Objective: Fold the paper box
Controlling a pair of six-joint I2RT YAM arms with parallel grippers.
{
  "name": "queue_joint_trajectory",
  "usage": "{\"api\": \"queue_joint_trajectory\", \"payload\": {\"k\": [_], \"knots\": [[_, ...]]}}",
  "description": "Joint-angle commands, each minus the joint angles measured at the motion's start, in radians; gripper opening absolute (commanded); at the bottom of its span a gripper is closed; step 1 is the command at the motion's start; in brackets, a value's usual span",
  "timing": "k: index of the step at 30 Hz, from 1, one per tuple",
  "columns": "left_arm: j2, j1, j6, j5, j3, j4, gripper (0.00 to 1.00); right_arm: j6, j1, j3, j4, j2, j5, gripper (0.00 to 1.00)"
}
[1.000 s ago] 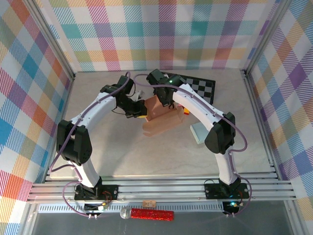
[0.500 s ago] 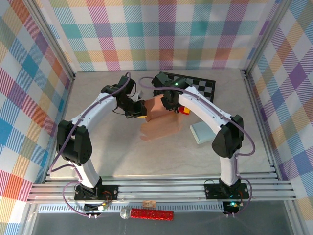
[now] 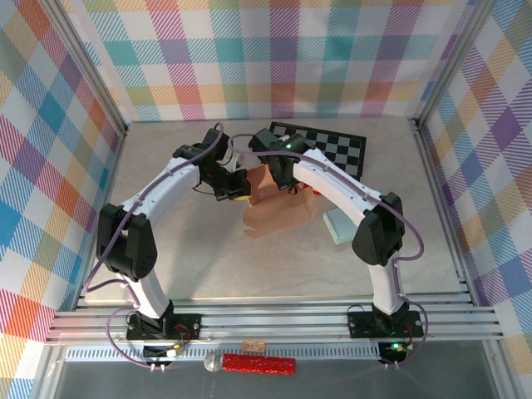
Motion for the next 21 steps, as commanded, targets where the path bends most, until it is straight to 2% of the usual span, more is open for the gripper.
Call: {"api": "queue_joint_trajectory", "payload": {"k": [1, 5, 9, 10, 14, 21], "knots": [[-0.016, -0.004, -0.024, -0.018, 0.006, -0.012, 0.0, 0.025, 0.015, 0.023, -0.087, 0.014, 0.088, 0.0], [-0.007, -0.004, -0.009, -0.033, 0.003, -0.024, 0.0, 0.024, 0.011, 0.013, -0.068, -0.014, -0.008, 0.01], [0.002, -0.005, 0.027, -0.059, 0.004, -0.051, 0.0, -0.009, -0.007, -0.013, -0.001, -0.057, -0.105, 0.33], [0.003, -0.005, 0.032, -0.063, 0.002, -0.053, 0.0, -0.016, -0.011, -0.015, 0.01, -0.063, -0.121, 0.37], [0.006, -0.006, 0.039, -0.073, -0.006, -0.053, 0.0, -0.02, -0.031, -0.022, 0.039, -0.065, -0.175, 0.39], [0.011, -0.015, 0.054, -0.072, -0.006, -0.061, 0.0, -0.015, -0.055, -0.014, 0.061, -0.044, -0.198, 0.43]]}}
